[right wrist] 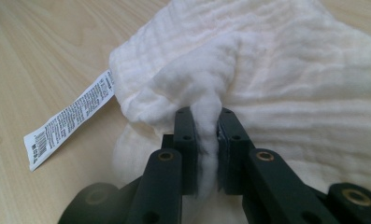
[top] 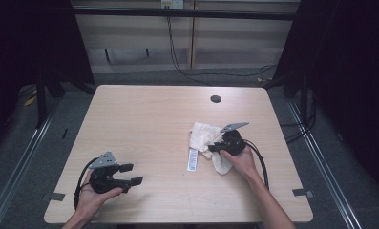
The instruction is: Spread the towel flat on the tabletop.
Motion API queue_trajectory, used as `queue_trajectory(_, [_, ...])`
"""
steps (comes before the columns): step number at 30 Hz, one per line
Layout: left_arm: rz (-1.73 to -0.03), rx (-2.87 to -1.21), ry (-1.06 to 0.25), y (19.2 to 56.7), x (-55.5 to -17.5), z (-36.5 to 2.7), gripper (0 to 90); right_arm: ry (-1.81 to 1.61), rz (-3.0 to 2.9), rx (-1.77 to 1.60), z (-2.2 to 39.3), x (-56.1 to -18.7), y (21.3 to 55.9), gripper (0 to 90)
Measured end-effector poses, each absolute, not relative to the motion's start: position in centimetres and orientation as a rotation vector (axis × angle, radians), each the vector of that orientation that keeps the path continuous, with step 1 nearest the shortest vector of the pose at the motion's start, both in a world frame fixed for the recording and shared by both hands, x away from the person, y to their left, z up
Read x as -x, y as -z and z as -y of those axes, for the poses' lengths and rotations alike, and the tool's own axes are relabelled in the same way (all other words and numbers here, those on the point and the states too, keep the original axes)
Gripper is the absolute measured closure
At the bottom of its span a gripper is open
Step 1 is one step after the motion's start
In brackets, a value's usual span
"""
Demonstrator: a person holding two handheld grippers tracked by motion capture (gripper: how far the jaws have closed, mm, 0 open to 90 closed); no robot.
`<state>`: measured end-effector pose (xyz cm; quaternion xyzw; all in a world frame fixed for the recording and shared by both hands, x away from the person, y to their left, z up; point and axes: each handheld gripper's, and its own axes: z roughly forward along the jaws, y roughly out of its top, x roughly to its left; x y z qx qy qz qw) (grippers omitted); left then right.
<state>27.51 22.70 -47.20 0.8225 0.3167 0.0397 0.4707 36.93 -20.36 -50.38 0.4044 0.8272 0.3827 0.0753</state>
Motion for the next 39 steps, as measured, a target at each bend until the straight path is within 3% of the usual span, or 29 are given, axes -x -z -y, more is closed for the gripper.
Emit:
queue_trajectory(21, [-0.802,-2.003,-0.096,47.2,-27.7,-22.6,38.8,-1.213,-2.609,-1.013,15.7,-32.1,49.5,76.7])
queue_trajectory(28, [-0.766,-2.029,-0.100,46.9,-28.4,-21.8,51.5,-1.249,-2.655,-0.943,14.7,-29.8,49.0,74.9])
queue_trajectory(33, [-0.732,-2.032,-0.117,46.2,-29.9,-20.2,59.7,-1.251,-2.659,-0.917,14.5,-28.7,48.4,66.2])
queue_trajectory(39, [-0.717,-2.044,-0.110,46.6,-30.3,-19.1,59.8,-1.224,-2.606,-0.934,15.8,-27.6,47.6,52.7])
